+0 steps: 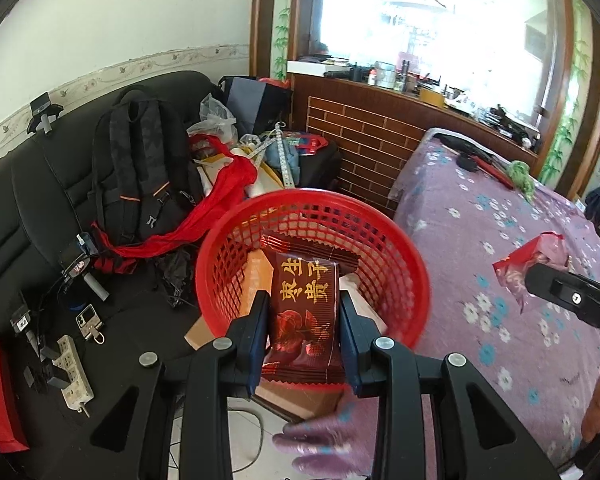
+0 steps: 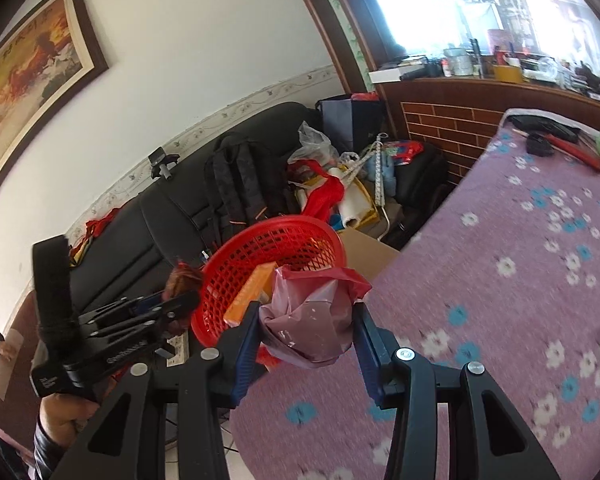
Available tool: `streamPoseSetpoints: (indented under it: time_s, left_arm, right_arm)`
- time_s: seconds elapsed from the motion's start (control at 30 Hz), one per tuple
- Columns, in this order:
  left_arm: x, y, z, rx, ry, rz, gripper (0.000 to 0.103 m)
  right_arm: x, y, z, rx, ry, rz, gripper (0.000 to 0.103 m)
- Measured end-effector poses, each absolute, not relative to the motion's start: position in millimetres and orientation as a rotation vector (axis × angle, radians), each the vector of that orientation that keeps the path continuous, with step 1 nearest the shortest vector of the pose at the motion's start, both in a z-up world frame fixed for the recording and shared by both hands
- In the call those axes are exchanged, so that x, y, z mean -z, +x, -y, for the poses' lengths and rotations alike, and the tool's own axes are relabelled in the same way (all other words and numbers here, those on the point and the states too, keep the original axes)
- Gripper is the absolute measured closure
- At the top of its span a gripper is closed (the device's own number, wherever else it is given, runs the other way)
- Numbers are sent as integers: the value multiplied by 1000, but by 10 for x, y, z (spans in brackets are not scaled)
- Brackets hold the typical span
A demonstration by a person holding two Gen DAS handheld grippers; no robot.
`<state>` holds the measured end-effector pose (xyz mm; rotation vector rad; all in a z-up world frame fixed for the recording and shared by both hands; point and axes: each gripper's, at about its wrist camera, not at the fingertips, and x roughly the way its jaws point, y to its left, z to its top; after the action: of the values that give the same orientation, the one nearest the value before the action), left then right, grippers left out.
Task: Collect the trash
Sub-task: 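Open both tools to drop the wrapper and bag into the wastebasket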
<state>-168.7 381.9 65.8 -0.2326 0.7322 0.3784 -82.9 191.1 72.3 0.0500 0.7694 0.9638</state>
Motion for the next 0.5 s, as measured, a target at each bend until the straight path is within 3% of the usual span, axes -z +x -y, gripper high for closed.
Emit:
streamPoseSetpoints:
  time_s: [0.5]
  left_arm:
    - [-465, -1398, -4152, -394, -247, -772, 69]
  right_arm:
    - [-634, -599, -2659, -1017, 32, -811, 53]
